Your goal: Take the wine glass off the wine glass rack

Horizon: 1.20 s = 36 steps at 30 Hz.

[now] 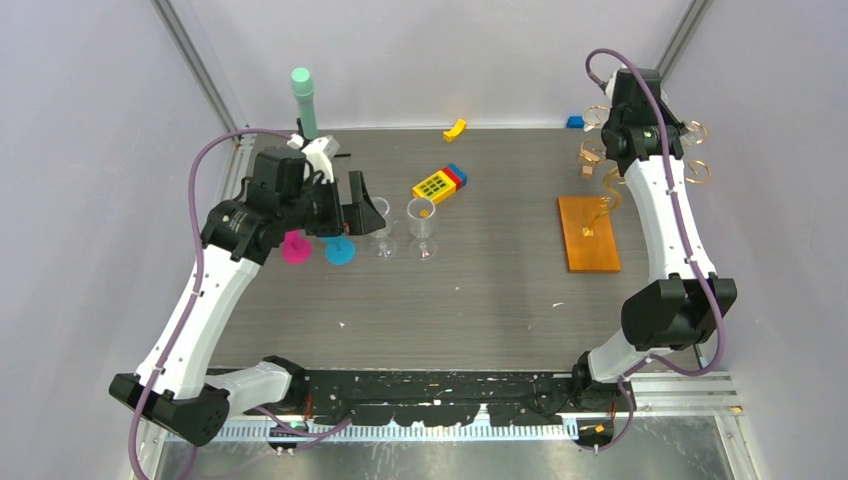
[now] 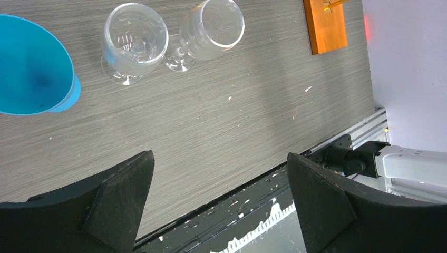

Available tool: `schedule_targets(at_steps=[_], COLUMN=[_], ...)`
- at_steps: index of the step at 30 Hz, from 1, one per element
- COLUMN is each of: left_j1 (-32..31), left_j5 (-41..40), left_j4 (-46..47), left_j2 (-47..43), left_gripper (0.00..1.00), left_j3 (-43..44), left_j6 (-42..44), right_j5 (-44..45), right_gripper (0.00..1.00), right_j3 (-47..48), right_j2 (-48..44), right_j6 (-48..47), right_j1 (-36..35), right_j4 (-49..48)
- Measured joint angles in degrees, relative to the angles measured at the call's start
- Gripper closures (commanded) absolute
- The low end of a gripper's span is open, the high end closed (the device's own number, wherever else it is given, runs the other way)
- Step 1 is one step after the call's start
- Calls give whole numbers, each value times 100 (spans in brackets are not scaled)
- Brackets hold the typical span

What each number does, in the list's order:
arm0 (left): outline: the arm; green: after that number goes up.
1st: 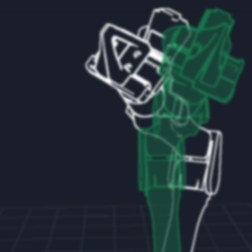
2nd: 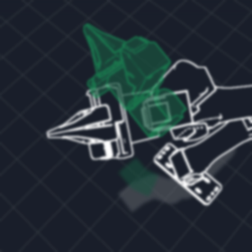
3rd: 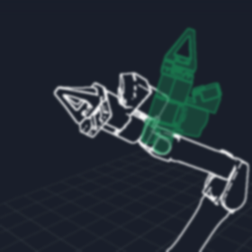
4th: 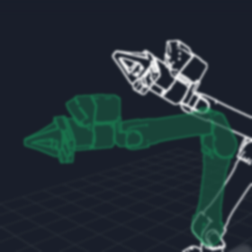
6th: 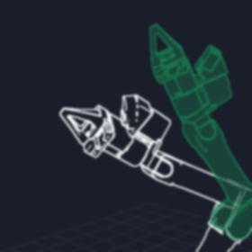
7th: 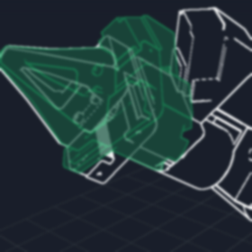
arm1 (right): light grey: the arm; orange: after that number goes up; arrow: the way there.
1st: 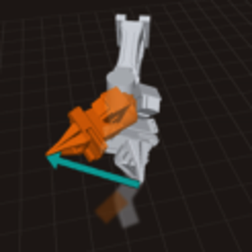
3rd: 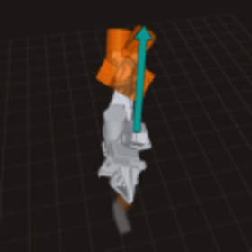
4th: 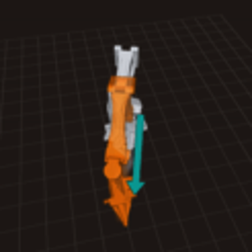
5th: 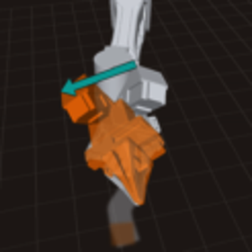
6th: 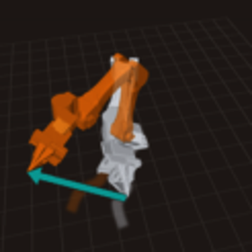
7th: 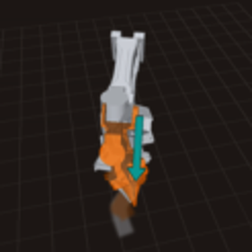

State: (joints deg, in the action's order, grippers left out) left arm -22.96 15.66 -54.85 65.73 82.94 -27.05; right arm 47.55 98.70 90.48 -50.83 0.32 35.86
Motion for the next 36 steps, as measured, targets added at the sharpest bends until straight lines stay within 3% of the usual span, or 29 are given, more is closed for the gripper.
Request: schedule_targets(at_steps=[13,36], left_j1=[0,0], left_j5=[0,-4], left_j4=[7,7], left_j2=[-13,-11], left_gripper=[0,0], left_j3=[-37,-37], left_j6=[0,0], right_j5=[39,262], right_gripper=[100,100], right_j3=[0,20], right_j2=[4,555], right_j6=[-188,-1078], right_j1=[-354,-223], right_j4=[-107,-1488])
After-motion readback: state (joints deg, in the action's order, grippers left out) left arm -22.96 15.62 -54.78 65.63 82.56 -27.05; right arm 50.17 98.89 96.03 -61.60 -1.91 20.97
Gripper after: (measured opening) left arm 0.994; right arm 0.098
